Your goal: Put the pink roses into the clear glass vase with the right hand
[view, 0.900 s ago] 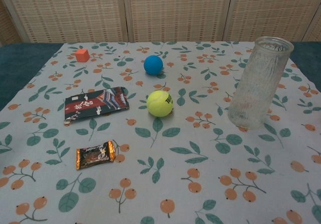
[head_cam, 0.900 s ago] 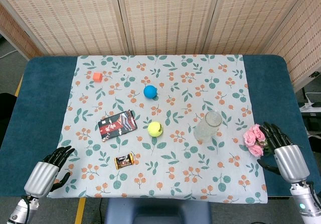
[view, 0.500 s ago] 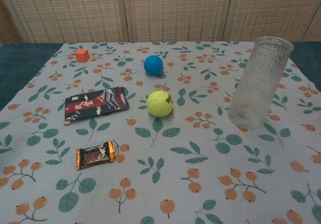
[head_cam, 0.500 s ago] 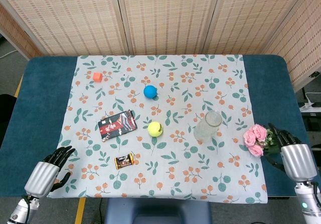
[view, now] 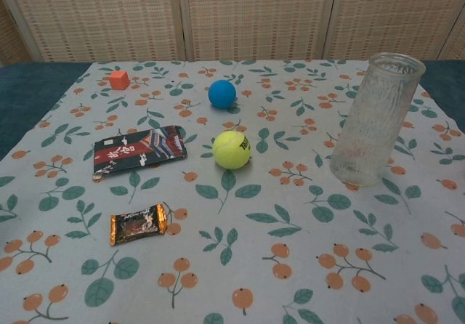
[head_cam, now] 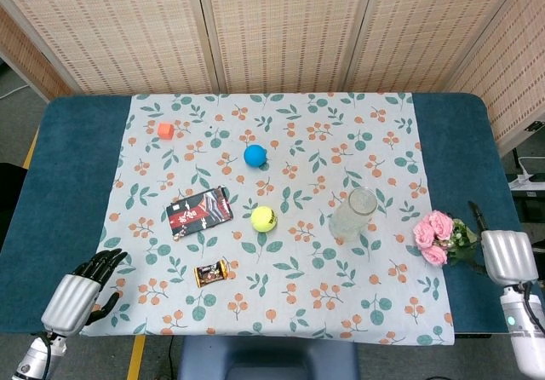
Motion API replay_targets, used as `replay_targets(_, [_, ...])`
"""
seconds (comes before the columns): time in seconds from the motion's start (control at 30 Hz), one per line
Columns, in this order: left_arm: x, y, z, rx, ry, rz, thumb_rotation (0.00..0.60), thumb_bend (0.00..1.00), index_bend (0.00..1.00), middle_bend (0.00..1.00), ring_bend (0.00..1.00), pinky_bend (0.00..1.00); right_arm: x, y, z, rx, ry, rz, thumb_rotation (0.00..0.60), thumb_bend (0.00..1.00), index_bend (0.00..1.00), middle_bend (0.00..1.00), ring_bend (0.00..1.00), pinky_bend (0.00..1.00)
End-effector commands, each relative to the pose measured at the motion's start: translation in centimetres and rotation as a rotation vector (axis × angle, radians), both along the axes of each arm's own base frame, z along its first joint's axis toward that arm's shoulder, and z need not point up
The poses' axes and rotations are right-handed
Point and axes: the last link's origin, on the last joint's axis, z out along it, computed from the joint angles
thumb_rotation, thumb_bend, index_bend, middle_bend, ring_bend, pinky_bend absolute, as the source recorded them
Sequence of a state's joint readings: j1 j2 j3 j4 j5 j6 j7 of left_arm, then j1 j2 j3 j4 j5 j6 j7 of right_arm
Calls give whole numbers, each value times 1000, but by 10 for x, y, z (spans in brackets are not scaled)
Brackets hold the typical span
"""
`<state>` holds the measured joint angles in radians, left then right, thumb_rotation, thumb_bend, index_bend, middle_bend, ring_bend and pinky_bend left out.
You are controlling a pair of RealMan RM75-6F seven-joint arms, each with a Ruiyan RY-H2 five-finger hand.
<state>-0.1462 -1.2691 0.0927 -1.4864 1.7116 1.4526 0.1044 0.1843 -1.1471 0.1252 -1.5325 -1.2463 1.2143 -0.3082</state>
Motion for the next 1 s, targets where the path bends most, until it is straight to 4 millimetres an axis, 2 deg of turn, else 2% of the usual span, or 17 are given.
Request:
replay_targets(0.03, [1, 0, 0, 2, -2, -3, 600, 385, 97, 118, 138, 363, -7, -34, -1, 67, -28, -91, 600, 60, 0, 719, 829, 955])
replay_targets(0.33, [1, -1, -1, -7, 3, -8, 600, 384, 97, 118, 138, 363, -27, -62, -19, 101, -79, -184, 600, 60, 26, 750, 857, 979])
replay_targets(0.7, [1, -1, -2, -10, 5, -9, 600, 385, 97, 118, 139, 363, -40, -68, -39, 229, -125, -258, 600, 59, 85, 778, 883, 1000])
replay_targets(0.83, [1, -1, -1, -9, 6, -8, 600, 385, 97, 118, 139, 363, -47, -72, -46, 228, -126, -277, 600, 60, 166, 796, 898, 1000])
replay_targets(1.0, [1, -1, -1, -10, 5, -9, 600, 385, 97, 118, 139, 363, -54, -76, -57, 225, -144, -294, 600, 60, 367, 830, 927, 1000])
